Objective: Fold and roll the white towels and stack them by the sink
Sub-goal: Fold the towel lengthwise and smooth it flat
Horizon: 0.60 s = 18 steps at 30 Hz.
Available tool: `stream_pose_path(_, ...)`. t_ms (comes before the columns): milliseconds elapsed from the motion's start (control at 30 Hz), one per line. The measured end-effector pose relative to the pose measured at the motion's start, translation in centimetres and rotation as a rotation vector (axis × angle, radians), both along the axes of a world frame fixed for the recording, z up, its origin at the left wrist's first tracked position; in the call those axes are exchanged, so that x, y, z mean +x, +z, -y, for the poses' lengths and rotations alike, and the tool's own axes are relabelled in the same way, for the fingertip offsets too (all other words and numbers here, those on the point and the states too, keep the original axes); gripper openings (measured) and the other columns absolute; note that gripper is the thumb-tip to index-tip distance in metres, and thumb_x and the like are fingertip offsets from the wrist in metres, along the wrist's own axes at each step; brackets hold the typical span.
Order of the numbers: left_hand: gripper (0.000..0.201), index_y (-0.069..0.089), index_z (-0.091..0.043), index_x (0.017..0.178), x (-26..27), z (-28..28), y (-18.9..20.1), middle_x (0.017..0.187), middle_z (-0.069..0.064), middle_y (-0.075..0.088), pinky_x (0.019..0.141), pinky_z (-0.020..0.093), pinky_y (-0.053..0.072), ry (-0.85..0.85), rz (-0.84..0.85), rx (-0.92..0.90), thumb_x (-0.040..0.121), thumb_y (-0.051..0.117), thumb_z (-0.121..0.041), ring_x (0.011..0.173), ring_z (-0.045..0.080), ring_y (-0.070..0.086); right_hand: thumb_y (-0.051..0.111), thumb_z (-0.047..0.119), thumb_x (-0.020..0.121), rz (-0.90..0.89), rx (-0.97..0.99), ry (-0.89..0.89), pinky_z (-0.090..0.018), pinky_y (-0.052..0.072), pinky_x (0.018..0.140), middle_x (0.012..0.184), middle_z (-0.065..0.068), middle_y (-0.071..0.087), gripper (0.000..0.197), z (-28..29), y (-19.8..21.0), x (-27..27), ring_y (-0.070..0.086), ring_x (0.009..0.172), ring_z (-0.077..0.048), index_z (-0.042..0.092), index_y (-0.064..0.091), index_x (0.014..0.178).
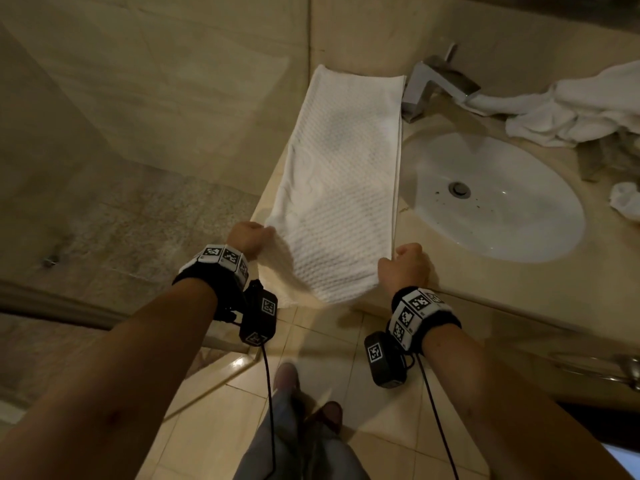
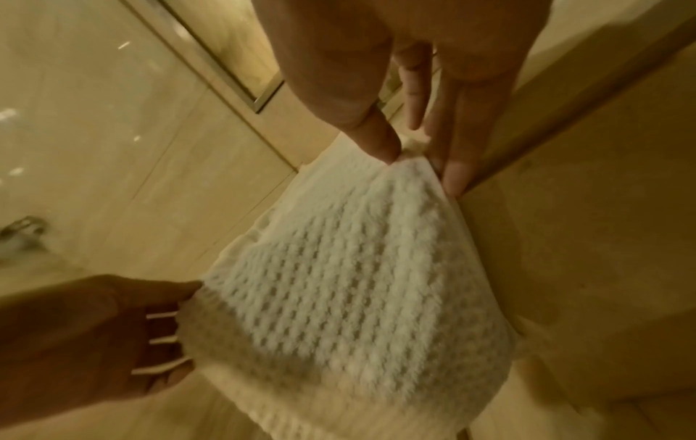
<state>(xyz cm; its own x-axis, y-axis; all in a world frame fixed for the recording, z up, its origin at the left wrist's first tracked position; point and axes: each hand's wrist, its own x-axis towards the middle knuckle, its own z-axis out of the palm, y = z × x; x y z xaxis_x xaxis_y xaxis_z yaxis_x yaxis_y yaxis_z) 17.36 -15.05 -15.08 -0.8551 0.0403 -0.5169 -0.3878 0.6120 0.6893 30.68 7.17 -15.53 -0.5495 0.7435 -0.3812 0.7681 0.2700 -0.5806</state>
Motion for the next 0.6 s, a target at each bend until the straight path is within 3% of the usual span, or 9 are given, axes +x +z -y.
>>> stream_pose_path(67,0.030,0.071,0.001,0.095,0.0,0.3,0.1,0.087,0.015,0.065,0.081,0.039,0.051,-0.028,-0.068,-0.055,0.088,0.064,-0.028,0.089,0.032,0.064,0.061,0.026,0.083,0.071,0.028,0.063,-0.032,0.046,0.082,0.131,-0.013,0.049,0.048,0.1,0.2,-0.4,0.057,0.106,-0.033,0.007,0.051,0.127)
stream_pose_path(167,0.024,0.072,-0.007,0.090,-0.2,0.6,0.5,0.084,0.008,0.066,0.073,0.031,0.051,0.049,-0.162,-0.053,0.083,0.070,-0.030,0.080,0.024,0.063,0.065,0.039,0.078,0.113,0.064,0.178,-0.029,0.052,0.078,0.114,-0.010,0.064,0.043,0.0,0.3,-1.3,0.062,0.095,-0.029,0.010,0.066,0.111)
stream_pose_path(267,0.016,0.069,-0.012,0.077,-0.7,1.4,0.3,0.080,0.007,0.068,0.069,0.028,0.051,0.139,-0.170,-0.059,0.078,0.075,-0.027,0.076,0.023,0.065,0.068,0.026,0.084,0.095,-0.009,0.227,-0.026,0.048,0.067,0.099,-0.011,0.071,0.027,0.0,0.4,-1.9,0.064,0.083,-0.027,0.004,0.072,0.099)
stream_pose_path(367,0.016,0.064,-0.018,0.064,-1.0,2.4,0.0,0.078,0.010,0.070,0.076,0.041,0.058,0.134,-0.109,-0.143,0.076,0.074,-0.024,0.079,0.029,0.068,0.065,0.017,0.086,0.043,-0.030,0.187,-0.027,0.048,0.069,0.099,-0.015,0.071,0.022,0.5,0.5,-2.0,0.062,0.080,-0.026,0.000,0.070,0.098)
stream_pose_path(467,0.008,0.064,-0.016,0.077,-1.2,2.2,0.7,0.085,0.011,0.069,0.079,0.038,0.056,0.050,-0.131,-0.242,0.082,0.067,-0.022,0.086,0.032,0.066,0.066,0.020,0.086,0.046,-0.063,0.185,-0.024,0.044,0.068,0.100,-0.014,0.070,0.024,0.4,0.5,-1.9,0.065,0.087,-0.028,0.001,0.068,0.101)
stream_pose_path(600,0.025,0.064,-0.008,0.105,-2.1,0.3,2.7,0.105,0.013,0.065,0.080,0.032,0.045,-0.093,-0.187,-0.331,0.088,0.062,-0.027,0.101,0.031,0.060,0.067,0.026,0.087,0.041,-0.091,0.167,-0.028,0.046,0.080,0.114,-0.015,0.065,0.039,-0.9,1.8,-2.3,0.061,0.105,-0.031,0.000,0.061,0.115)
